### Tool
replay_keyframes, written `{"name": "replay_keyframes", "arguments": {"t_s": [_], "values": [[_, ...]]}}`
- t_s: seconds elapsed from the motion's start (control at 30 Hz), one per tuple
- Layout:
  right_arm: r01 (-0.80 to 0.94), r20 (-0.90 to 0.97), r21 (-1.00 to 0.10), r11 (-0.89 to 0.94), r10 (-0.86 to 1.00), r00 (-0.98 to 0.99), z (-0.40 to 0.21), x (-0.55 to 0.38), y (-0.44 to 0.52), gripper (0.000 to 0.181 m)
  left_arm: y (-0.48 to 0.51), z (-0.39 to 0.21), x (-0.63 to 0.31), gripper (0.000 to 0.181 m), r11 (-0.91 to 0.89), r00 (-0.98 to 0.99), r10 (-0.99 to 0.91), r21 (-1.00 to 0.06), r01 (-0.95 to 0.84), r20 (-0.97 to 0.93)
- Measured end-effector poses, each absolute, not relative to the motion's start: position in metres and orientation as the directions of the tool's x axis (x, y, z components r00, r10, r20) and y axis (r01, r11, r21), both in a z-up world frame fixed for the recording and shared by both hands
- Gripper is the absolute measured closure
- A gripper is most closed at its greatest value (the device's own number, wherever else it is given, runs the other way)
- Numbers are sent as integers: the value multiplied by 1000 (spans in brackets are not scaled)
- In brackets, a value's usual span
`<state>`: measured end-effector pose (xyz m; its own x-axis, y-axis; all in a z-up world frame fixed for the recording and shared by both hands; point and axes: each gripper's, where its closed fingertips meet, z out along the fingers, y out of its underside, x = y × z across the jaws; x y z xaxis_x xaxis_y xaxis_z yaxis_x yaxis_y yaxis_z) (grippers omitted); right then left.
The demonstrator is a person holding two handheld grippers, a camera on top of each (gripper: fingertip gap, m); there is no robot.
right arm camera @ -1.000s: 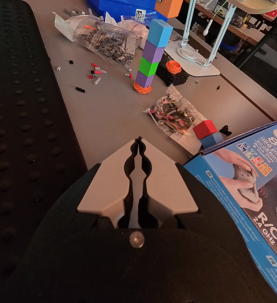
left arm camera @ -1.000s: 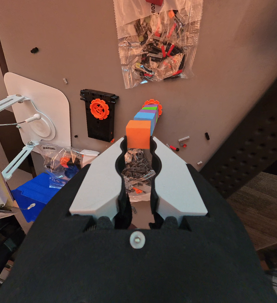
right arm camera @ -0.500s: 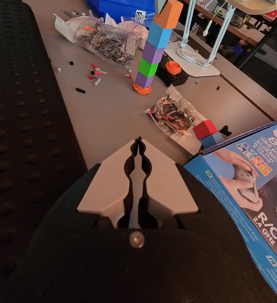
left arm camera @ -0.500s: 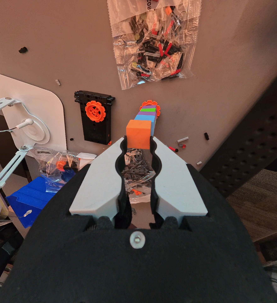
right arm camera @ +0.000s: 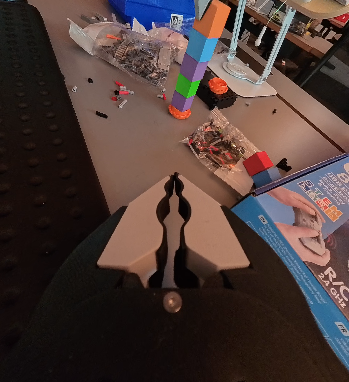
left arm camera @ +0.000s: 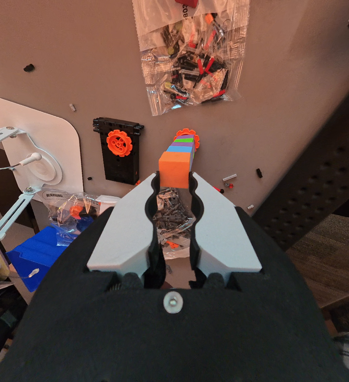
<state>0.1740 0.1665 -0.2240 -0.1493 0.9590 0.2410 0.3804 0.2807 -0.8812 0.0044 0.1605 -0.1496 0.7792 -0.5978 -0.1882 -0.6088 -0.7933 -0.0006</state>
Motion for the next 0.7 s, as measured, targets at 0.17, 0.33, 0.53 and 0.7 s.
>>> {"name": "replay_keyframes", "arguments": {"t_s": [0.17, 0.33, 0.53, 0.7], "values": [[379, 241, -882, 280, 959, -148, -223, 174, 167, 181, 161, -144, 0, 135, -801, 780, -582, -7, -599, -230], [379, 242, -882, 281, 959, -148, -223, 174, 167, 181, 189, -115, 27, 133, -752, 743, -571, -141, -644, -348], [382, 242, -880, 280, 959, -146, -224, 174, 167, 181, 241, -154, 94, 141, -675, 688, -624, -188, -714, -371], [380, 238, -883, 276, 961, -144, -223, 174, 168, 181, 278, -220, 106, 141, -709, 716, -600, -178, -682, -357]]}}
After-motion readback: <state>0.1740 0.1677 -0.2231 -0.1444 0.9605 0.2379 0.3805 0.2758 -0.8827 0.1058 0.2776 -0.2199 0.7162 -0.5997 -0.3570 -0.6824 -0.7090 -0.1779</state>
